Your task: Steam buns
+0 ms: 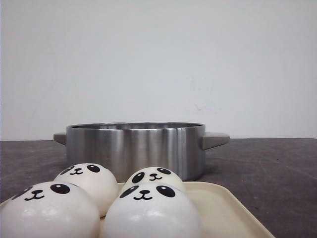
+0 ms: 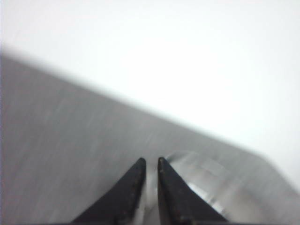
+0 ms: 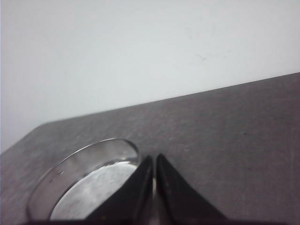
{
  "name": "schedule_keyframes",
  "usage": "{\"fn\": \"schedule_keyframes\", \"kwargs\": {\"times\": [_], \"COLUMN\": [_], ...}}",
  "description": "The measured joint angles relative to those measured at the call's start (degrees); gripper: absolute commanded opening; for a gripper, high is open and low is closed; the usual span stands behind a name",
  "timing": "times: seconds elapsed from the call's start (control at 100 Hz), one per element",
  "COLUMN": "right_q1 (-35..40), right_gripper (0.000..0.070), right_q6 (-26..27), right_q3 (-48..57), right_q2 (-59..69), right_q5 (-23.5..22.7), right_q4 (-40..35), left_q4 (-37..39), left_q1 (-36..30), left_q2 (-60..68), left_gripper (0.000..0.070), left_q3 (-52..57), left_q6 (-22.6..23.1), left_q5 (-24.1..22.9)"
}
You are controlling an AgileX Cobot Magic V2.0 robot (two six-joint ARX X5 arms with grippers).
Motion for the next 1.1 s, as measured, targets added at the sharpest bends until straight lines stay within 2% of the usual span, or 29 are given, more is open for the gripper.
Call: {"fn": "schedule_keyframes", "kwargs": {"times": [0.11,0.22,0.31,0.41,0.44,0.47,0.52,0.56,0.6,0.64,0.72,0.83,0.89,0.98,1.1], "right_q1": [0.0,0.0,0.0,0.0,0.0,0.0,0.0,0.0,0.0,0.0,0.1,1.0,1.9,4.4,11.6], "right_gripper": [0.0005,0.0005,0.0005,0.0022,0.0084,0.0193,0.0395,0.0531,0.0634,0.07,0.07,0.07,0.07,0.0695,0.0694], "right_q6": [-3.0,-7.4,-11.1,-13.2,-13.5,-13.8,-14.1,-14.1,-13.7,-13.2,-11.9,-10.1,-8.3,-6.4,-5.3], "right_q3": [9.3,19.4,26.0,30.5,31.1,31.5,31.6,31.6,31.6,31.6,31.6,31.6,31.7,31.8,31.8], "right_q2": [7.0,14.4,19.3,22.8,23.4,23.8,24.4,24.7,25.1,25.3,25.8,26.7,27.5,29.4,33.7], "right_q5": [-1.0,-0.8,-0.8,-0.9,-1.4,-2.4,-4.4,-6.0,-7.5,-9.0,-13.0,-18.9,-20.2,-19.1,-13.3], "right_q4": [-5.5,-11.1,-12.0,-11.7,-11.7,-11.7,-11.8,-11.9,-12.0,-12.0,-11.9,-9.4,-7.3,-6.3,-6.3], "left_q4": [-1.9,-8.2,-13.5,-18.2,-18.9,-19.1,-19.1,-18.9,-19.4,-19.8,-19.7,-19.6,-19.7,-21.0,-25.9], "left_q1": [-0.7,-2.6,-3.8,-4.3,-4.3,-4.3,-4.3,-4.4,-4.6,-5.0,-5.9,-8.0,-9.4,-12.0,-15.7], "left_q2": [6.1,13.5,19.5,25.2,26.6,27.9,29.4,30.1,30.2,30.1,29.8,29.5,29.6,30.0,30.2], "left_gripper": [0.0004,0.0004,0.0004,0.0006,0.0029,0.0073,0.0186,0.0287,0.0384,0.0465,0.0568,0.0599,0.0598,0.0598,0.0598], "left_q3": [8.9,17.4,23.6,29.0,30.2,31.2,32.2,32.4,32.4,32.4,32.4,32.4,32.4,32.4,32.4], "left_q6": [1.9,6.7,10.6,12.9,13.4,13.6,13.8,13.9,14.0,14.0,14.1,14.4,14.6,16.4,19.7], "left_q5": [2.8,4.2,4.2,4.9,6.1,7.7,10.5,11.9,12.3,12.4,12.5,12.8,12.8,11.3,5.3]}}
